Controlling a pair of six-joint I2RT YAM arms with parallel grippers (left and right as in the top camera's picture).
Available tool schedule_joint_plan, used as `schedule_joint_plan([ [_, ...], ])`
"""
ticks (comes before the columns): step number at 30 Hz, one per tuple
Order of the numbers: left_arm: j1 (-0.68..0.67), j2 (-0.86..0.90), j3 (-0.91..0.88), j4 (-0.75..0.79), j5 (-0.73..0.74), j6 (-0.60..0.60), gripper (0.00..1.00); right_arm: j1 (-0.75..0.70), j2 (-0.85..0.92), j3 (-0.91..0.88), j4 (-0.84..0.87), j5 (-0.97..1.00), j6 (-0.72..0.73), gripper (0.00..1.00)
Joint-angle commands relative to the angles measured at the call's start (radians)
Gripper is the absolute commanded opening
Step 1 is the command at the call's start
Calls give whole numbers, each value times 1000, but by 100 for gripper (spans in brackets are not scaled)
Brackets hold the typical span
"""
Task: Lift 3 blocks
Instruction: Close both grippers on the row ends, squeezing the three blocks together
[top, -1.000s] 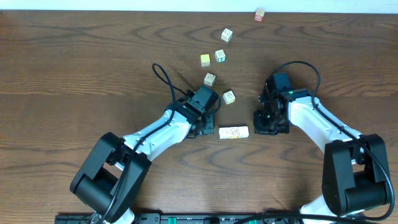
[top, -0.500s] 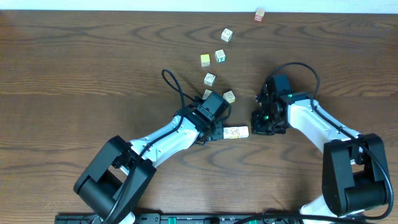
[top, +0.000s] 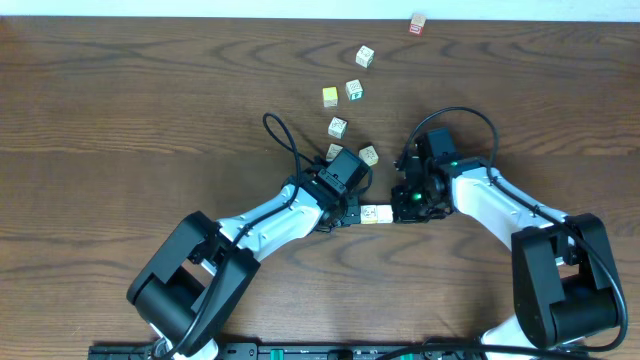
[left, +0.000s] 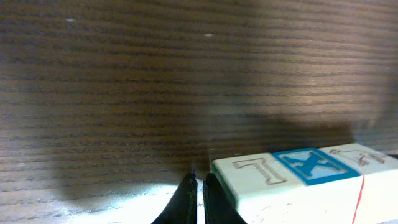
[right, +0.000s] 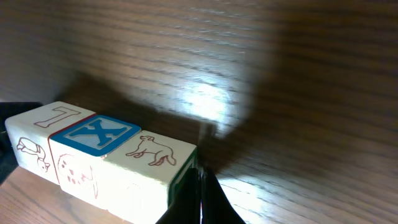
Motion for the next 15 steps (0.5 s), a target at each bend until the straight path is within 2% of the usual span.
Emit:
schedule_joint_plan([
  [1, -3, 11, -9, 3, 14, -14, 7, 19, 3, -5, 11, -15, -14, 1],
  [15, -42, 11, -9, 96, 52, -27, 7, 21, 3, -5, 18, -57, -15, 1],
])
